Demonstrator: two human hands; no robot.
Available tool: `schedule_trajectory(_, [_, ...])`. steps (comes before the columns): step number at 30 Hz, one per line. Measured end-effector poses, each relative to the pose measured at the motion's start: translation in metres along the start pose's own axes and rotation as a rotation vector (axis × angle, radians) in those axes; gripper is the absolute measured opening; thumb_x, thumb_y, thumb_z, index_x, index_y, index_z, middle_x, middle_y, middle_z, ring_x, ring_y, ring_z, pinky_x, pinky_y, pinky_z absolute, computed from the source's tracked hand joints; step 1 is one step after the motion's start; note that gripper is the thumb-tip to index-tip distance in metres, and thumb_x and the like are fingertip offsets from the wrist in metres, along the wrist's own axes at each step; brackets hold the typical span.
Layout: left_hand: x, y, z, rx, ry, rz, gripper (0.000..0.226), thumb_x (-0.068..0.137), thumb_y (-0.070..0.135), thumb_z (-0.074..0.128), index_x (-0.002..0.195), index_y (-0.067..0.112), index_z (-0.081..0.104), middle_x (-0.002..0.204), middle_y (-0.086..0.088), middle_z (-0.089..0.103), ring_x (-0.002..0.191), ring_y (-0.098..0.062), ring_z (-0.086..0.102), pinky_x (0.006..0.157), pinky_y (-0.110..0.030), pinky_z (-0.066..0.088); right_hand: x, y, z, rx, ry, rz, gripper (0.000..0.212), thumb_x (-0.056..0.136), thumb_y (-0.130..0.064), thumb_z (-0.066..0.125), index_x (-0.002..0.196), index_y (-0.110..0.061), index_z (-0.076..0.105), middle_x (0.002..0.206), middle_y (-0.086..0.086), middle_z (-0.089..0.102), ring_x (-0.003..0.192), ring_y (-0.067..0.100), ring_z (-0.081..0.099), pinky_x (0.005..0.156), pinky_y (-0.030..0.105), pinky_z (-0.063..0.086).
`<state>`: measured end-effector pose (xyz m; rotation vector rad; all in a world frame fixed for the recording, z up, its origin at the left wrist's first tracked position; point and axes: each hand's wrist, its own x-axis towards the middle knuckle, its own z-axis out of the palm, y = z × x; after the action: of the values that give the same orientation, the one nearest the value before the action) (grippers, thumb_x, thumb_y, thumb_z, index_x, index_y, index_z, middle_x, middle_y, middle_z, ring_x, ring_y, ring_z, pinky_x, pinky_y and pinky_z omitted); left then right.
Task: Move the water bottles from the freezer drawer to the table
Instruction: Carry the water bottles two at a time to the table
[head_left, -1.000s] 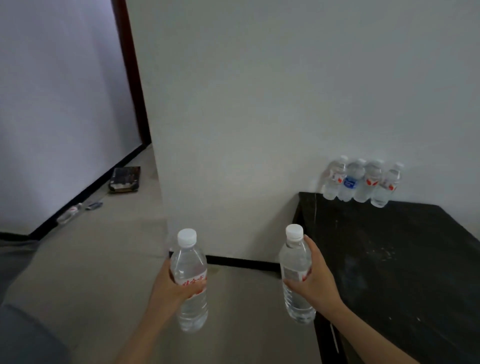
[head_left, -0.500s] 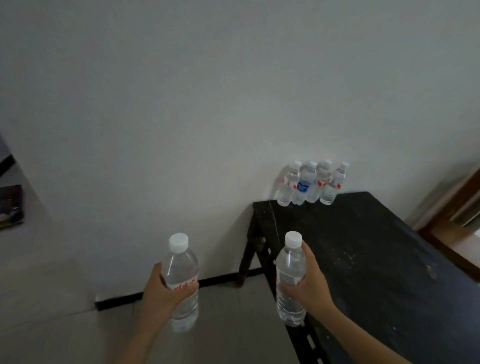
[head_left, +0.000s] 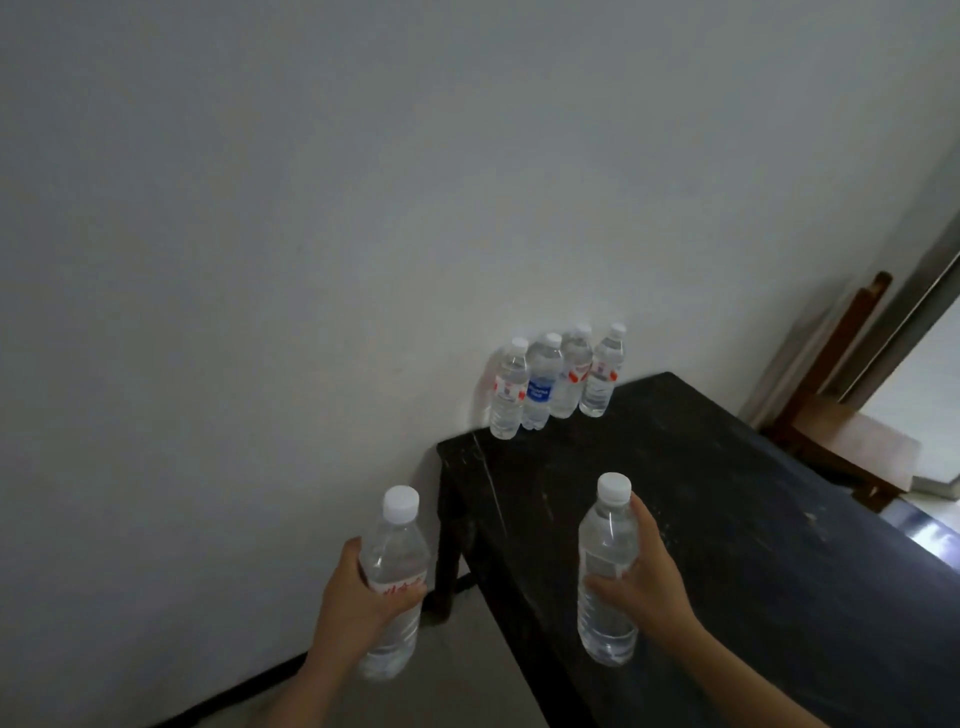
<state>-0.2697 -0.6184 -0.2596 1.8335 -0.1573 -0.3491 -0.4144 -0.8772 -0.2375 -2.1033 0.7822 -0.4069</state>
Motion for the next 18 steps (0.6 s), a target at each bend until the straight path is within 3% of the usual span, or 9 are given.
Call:
schedule_trajectory(4, [0.046, 0.029, 0.046, 0.027, -0.033, 0.052, 0.098, 0.018, 0.063, 0.082, 0.099, 0.018, 0.052, 0.091, 0.002, 0.064, 0.084, -0.020, 0.063, 0.074, -0.037, 0.051, 0.054, 0.010, -0.015, 0.037, 0.070, 0.008, 0.111, 0.060, -0.008, 0.083, 0.143, -0.035, 0.015, 0.140, 0.002, 0.038, 0.128, 0.026, 0.041, 0.100, 0.051, 0.042])
schedule_trajectory(8, [0.090, 0.052, 0.090, 0.065, 0.007, 0.113, 0.074, 0.030, 0.045, 0.081, 0.094, 0.020, 0.053, 0.090, -0.002, 0.062, 0.083, -0.021, 0.061, 0.077, -0.036, 0.050, 0.107, 0.020, -0.024, 0.088, 0.126, 0.039, 0.109, 0.061, -0.009, 0.082, 0.143, -0.035, 0.015, 0.143, 0.003, 0.035, 0.131, 0.028, 0.037, 0.102, 0.056, 0.038])
schedule_trajectory(10, [0.109, 0.059, 0.112, 0.059, 0.000, 0.154, 0.057, 0.043, 0.023, 0.090, 0.087, 0.024, 0.053, 0.084, 0.004, 0.062, 0.078, -0.014, 0.060, 0.075, -0.034, 0.049, 0.125, 0.024, -0.024, 0.129, 0.146, 0.063, 0.106, 0.062, -0.009, 0.081, 0.143, -0.035, 0.017, 0.143, 0.001, 0.035, 0.132, 0.027, 0.036, 0.104, 0.057, 0.036])
schedule_trajectory(12, [0.126, 0.064, 0.134, 0.042, -0.030, 0.139, 0.053, 0.054, 0.002, 0.086, 0.081, 0.030, 0.050, 0.075, 0.013, 0.060, 0.071, -0.002, 0.059, 0.069, -0.023, 0.047, 0.140, 0.030, -0.022, 0.156, 0.160, 0.089, 0.104, 0.063, -0.009, 0.081, 0.142, -0.034, 0.019, 0.142, 0.001, 0.036, 0.132, 0.025, 0.037, 0.104, 0.055, 0.036])
schedule_trajectory(14, [0.146, 0.065, 0.153, 0.025, -0.064, 0.116, 0.048, 0.056, 0.000, 0.085, 0.084, 0.023, 0.054, 0.070, 0.012, 0.064, 0.069, -0.003, 0.061, 0.068, -0.020, 0.047, 0.152, 0.034, -0.019, 0.177, 0.167, 0.120, 0.103, 0.064, -0.008, 0.080, 0.142, -0.034, 0.019, 0.141, 0.001, 0.037, 0.131, 0.025, 0.038, 0.104, 0.055, 0.037])
schedule_trajectory(18, [0.178, 0.063, 0.188, -0.011, -0.087, 0.075, 0.071, 0.049, 0.016, 0.089, 0.112, 0.007, 0.056, 0.104, -0.005, 0.064, 0.096, -0.020, 0.061, 0.089, -0.036, 0.048, 0.175, 0.039, -0.010, 0.203, 0.195, 0.193, 0.099, 0.066, -0.011, 0.079, 0.142, -0.034, 0.021, 0.140, 0.000, 0.039, 0.130, 0.023, 0.040, 0.104, 0.051, 0.038])
